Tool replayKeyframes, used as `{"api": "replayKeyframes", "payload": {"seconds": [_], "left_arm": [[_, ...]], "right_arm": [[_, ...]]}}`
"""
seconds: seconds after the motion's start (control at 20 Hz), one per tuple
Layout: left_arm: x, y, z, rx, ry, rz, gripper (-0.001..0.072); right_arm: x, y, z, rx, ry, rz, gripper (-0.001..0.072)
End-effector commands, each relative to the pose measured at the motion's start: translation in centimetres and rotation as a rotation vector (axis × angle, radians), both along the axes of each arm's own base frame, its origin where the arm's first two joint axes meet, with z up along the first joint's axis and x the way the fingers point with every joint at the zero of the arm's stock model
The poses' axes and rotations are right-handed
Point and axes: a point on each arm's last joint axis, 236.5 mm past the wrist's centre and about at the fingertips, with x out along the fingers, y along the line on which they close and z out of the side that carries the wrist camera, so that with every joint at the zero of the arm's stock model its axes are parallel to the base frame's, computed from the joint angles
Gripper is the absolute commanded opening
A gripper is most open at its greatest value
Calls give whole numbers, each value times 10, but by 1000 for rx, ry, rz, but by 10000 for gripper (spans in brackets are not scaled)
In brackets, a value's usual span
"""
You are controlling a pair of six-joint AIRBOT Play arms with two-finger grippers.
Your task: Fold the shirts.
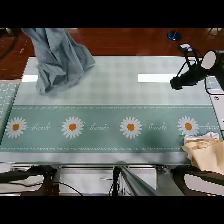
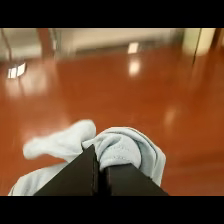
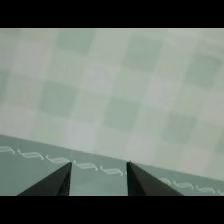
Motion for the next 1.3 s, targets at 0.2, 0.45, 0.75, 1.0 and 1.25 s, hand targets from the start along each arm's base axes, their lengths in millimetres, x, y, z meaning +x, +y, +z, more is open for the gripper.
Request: {"api": "replayKeyframes", "payload": {"seconds": [0.2, 0.45, 0.75, 1.0, 1.25], "left_arm": [[-207, -44, 213, -111, -438, -198, 30], [-274, -54, 247, -166, -527, -301, 30], [-254, -109, 202, -200, -330, -437, 30], [-230, -202, 144, -213, -148, -609, 30], [-193, -267, 74, -159, -1, -656, 30]], "right_arm": [[-58, -41, -3, -166, 239, -83, 412], [-75, -40, -4, -160, 308, -100, 412], [-80, -39, -4, -155, 328, -105, 412], [-74, -39, -4, -154, 306, -101, 411], [-64, -38, -4, -150, 261, -93, 412]]}}
